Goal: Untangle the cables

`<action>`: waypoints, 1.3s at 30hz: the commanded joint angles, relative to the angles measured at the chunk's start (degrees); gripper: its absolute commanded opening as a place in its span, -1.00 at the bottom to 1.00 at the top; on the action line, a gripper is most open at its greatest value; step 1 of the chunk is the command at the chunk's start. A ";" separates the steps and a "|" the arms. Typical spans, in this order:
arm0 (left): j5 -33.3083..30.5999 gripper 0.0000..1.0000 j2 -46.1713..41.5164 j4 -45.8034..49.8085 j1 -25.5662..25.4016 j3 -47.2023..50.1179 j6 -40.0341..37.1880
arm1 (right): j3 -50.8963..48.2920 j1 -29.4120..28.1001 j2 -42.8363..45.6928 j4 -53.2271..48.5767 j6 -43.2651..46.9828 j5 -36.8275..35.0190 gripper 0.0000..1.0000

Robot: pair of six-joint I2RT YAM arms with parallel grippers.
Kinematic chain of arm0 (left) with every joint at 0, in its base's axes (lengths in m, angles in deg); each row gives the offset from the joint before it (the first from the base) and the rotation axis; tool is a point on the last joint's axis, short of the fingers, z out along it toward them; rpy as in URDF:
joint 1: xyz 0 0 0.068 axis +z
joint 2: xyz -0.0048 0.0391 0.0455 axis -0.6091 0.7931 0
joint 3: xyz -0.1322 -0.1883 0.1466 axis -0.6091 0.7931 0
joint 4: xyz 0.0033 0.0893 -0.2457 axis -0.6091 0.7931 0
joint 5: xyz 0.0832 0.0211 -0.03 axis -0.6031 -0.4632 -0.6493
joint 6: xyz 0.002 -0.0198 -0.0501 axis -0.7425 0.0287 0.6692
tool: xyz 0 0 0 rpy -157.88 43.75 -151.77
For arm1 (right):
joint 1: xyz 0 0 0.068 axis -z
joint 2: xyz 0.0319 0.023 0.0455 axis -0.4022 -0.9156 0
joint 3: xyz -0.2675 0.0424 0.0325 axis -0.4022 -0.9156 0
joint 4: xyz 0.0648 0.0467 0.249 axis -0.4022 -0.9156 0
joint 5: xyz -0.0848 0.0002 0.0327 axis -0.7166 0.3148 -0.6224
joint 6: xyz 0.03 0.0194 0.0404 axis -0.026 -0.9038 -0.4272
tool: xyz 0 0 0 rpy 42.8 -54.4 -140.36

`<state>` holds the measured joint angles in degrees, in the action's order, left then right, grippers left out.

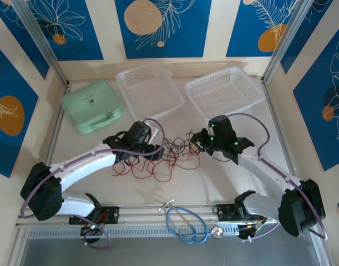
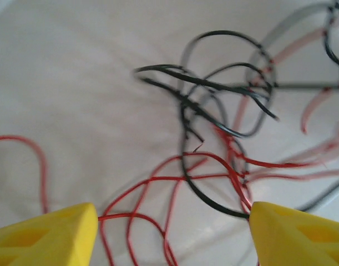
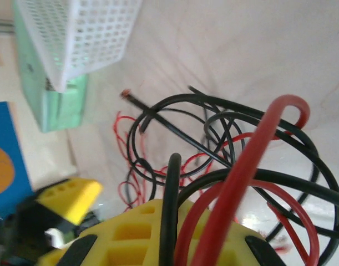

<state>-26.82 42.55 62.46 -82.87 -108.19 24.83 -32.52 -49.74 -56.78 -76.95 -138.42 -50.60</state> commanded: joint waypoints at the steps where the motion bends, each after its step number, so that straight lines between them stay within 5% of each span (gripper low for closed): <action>1: 2.28 0.55 -0.61 -5.56 -3.06 2.01 -3.85 | -1.61 1.68 2.94 1.99 -5.84 5.15 -1.00; 12: -5.24 0.87 5.12 -13.45 -6.50 2.33 -6.78 | -5.67 5.48 7.74 5.20 -20.24 9.40 -1.00; 21: -9.53 0.78 14.58 -20.33 -6.34 -2.24 -2.93 | -5.11 8.28 14.20 1.67 -21.34 10.40 -1.00; 23: -10.74 0.52 16.40 -21.73 -6.26 -2.72 -1.73 | -5.48 9.16 15.41 1.40 -21.56 11.10 -1.00; 27: -16.20 -0.40 19.48 -20.62 -5.92 -3.99 0.20 | -5.60 10.95 17.69 -0.37 -21.27 11.93 -1.00; 30: -20.02 -0.84 19.71 -20.34 -4.92 -2.89 1.79 | -5.58 12.76 19.63 -2.83 -20.47 12.56 -1.00; 32: -21.74 -0.99 19.25 -20.02 -3.65 -1.74 3.17 | -5.52 14.27 21.09 -4.77 -19.77 12.77 -1.00; 39: -20.89 -1.00 17.93 -19.95 0.35 3.30 6.24 | -3.89 18.85 24.18 -14.93 -13.77 8.46 -1.00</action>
<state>-46.74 61.83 42.24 -83.28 -106.92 28.81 -38.09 -31.94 -33.85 -85.39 -155.75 -40.50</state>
